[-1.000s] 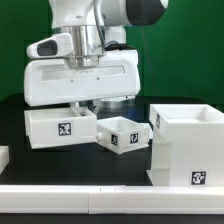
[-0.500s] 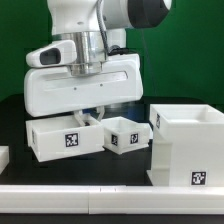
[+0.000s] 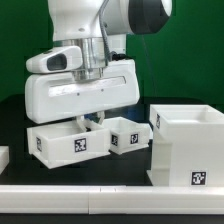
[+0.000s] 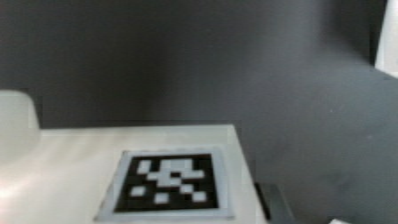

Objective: Assemble drawer

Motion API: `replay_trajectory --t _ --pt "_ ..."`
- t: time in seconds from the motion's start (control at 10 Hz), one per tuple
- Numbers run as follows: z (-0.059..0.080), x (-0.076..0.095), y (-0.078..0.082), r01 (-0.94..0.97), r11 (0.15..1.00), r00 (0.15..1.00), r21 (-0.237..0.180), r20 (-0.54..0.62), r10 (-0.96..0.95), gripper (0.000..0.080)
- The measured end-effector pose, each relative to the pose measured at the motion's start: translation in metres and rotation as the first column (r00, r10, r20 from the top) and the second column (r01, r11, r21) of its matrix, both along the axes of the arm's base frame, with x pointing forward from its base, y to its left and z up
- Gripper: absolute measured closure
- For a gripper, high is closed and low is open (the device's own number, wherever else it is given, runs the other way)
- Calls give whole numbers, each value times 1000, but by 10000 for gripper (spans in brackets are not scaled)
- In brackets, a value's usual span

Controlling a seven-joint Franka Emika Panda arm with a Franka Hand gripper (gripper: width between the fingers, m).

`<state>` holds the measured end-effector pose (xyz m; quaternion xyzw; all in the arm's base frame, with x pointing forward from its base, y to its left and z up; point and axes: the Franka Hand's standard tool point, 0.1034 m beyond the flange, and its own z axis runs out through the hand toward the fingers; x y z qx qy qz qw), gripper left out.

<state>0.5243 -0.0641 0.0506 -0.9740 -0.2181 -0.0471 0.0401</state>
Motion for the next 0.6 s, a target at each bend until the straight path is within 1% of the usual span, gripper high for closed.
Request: replay_trajectory --t 0.2,0.3,0.4,0.5,0.6 --pt "-1 0 0 105 994 994 7 -13 -105 761" --pt "-1 -1 -3 -59 998 998 -9 -10 59 761" --pt "0 -1 -4 -126 992 992 -7 -15 126 761" --pt "0 -1 -4 -270 963 963 -24 -18 269 761" --pt "-1 -4 -4 -413 910 911 -41 -23 413 761"
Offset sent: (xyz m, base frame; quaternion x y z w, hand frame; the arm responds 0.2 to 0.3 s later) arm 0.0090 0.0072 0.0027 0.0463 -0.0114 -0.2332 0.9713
